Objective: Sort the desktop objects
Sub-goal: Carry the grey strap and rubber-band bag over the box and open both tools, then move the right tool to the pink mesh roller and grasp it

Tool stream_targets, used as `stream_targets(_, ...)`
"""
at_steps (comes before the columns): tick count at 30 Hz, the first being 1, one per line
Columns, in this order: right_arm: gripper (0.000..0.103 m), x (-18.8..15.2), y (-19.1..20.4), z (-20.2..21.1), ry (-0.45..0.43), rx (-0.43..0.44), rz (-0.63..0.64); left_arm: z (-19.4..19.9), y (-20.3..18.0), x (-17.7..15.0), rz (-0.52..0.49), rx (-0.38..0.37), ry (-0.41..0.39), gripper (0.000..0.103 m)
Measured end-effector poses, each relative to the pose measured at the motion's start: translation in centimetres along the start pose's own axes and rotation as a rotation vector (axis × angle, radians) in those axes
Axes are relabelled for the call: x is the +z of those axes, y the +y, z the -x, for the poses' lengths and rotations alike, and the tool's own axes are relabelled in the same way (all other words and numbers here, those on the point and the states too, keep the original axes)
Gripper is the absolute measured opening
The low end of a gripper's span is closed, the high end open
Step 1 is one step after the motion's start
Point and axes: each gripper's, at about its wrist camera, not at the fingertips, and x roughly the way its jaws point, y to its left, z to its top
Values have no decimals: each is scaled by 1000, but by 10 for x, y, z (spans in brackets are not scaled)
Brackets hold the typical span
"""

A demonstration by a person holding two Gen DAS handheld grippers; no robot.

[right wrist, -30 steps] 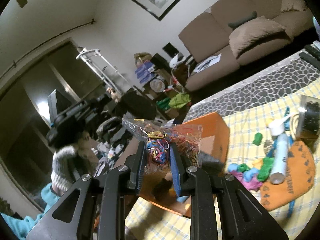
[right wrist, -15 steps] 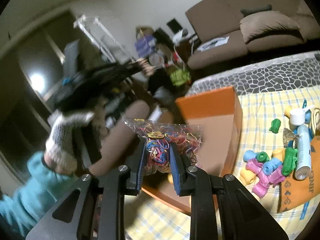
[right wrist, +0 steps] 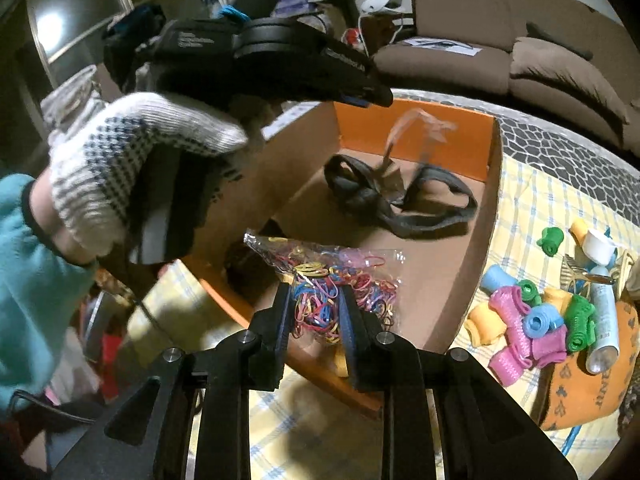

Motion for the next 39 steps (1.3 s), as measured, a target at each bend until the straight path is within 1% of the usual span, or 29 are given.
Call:
stream_targets(3,23,-2,0,-3,-5,-37,9,17,6,1,30,-21,-30,34)
stream_targets(7,23,1,-2,-7,-16,-91,25,35,10,-3,39,-36,-47,37)
stream_targets(11,23,0,1,-18,22,-139,42,48,10,-12,33,-48,-37,41)
stream_targets(14,28,1,4,-22,63,-144,49,56,9,-22,23,-47,-29,43)
stream_targets(15,32,1,4,-20,64,-153,54,58,8,-25,20,-49,-31,44)
stream_targets(16,34,1,4,-18,59,-165,58,61,7,-29,16,-52,-34,44)
stream_targets(17,40,1,3,-15,54,-175,58,63,7,-31,15,-49,-37,46)
stream_targets(18,42,1,1,-12,46,-181,53,65,6,-33,14,-47,-39,48)
stream_targets(22,42,6,-12,5,-2,-192,6,72,4,-44,22,-49,-43,52)
stream_targets(24,45,9,-21,17,-35,-204,-22,74,2,-50,28,-51,-42,59)
stream_targets(26,46,10,-27,27,-60,-216,-49,76,-2,-56,34,-53,-39,60)
stream_targets(28,49,11,-36,38,-85,-218,-85,77,-6,-62,47,-61,-39,64)
stream_targets(30,57,10,-47,46,-102,-220,-120,78,-12,-69,58,-70,-42,77)
stream_targets(31,59,10,-52,49,-107,-222,-133,78,-16,-72,60,-75,-43,80)
stream_targets(33,65,7,-60,56,-112,-232,-149,77,-27,-79,58,-82,-41,90)
stream_targets(34,67,6,-61,58,-114,-237,-152,76,-33,-82,56,-83,-39,91)
stream_targets(36,76,2,-68,65,-119,-246,-164,74,-44,-86,53,-85,-34,99)
stream_targets(39,83,-5,-80,73,-123,-255,-190,72,-58,-92,72,-105,-35,101)
